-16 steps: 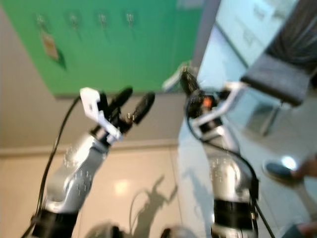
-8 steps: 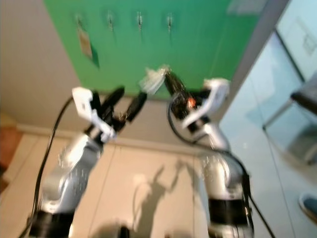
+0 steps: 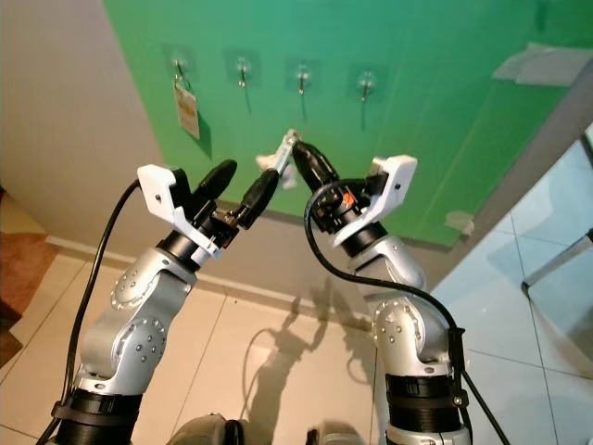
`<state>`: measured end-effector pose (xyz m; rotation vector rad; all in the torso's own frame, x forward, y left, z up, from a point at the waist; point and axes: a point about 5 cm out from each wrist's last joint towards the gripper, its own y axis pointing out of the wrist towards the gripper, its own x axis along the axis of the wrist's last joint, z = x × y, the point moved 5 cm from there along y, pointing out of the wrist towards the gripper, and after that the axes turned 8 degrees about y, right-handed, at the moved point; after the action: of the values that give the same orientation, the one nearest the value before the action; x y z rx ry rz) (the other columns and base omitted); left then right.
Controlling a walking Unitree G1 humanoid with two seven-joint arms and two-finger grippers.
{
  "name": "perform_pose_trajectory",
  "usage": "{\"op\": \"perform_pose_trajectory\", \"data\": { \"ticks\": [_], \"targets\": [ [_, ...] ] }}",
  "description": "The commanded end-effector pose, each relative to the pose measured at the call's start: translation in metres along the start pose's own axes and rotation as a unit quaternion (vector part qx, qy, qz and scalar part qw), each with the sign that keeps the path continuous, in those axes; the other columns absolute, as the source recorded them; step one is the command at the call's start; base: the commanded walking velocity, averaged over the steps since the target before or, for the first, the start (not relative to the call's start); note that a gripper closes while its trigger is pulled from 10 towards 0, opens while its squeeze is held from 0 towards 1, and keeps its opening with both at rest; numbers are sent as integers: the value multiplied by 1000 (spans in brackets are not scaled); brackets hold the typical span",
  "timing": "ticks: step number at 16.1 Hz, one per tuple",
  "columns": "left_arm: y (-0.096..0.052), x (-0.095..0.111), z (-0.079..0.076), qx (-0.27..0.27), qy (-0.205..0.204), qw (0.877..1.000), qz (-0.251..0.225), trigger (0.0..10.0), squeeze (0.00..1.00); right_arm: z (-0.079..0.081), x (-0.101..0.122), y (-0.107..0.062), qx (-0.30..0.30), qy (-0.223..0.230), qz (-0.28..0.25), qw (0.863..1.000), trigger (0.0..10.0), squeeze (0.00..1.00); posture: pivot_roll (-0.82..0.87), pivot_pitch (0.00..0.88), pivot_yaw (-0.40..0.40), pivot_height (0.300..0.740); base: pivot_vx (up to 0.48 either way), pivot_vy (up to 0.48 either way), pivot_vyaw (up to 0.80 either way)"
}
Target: Hang keys on a hook
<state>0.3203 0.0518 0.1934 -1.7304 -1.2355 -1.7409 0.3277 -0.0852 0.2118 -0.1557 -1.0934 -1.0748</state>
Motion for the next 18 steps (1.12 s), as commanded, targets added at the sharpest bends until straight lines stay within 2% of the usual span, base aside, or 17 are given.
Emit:
{"op": "perform_pose_trajectory", "data": {
  "ticks": [1, 6, 13, 15, 18],
  "targets": [
    [3, 0, -10, -15, -2, 1000, 0, 10000, 0, -3, 14, -3, -3, -12, -18, 1000, 10000, 0, -36, 137, -22, 740, 409, 0, 0],
    [3, -1, -10, -14, -1, 1000, 1, 10000, 0, 0, 20, 1, 3, -33, -21, 999, 10000, 0, -32, 135, -25, 740, 384, 0, 0],
    [3, -2, -12, -15, -7, 1000, 2, 10000, 0, -8, 29, -1, -7, -56, -19, 998, 10000, 0, -25, 135, -30, 740, 0, 0, 0],
    [3, -2, -13, -17, -6, 1000, 3, 10000, 0, -3, 19, -2, 13, -65, 12, 998, 10000, 0, -26, 139, -29, 740, 0, 0, 0],
    [3, -1, -13, -18, -6, 1000, 3, 10000, 0, -4, 14, 0, 15, -73, 27, 997, 10000, 0, -26, 143, -26, 740, 0, 0, 0]
  ]
}}
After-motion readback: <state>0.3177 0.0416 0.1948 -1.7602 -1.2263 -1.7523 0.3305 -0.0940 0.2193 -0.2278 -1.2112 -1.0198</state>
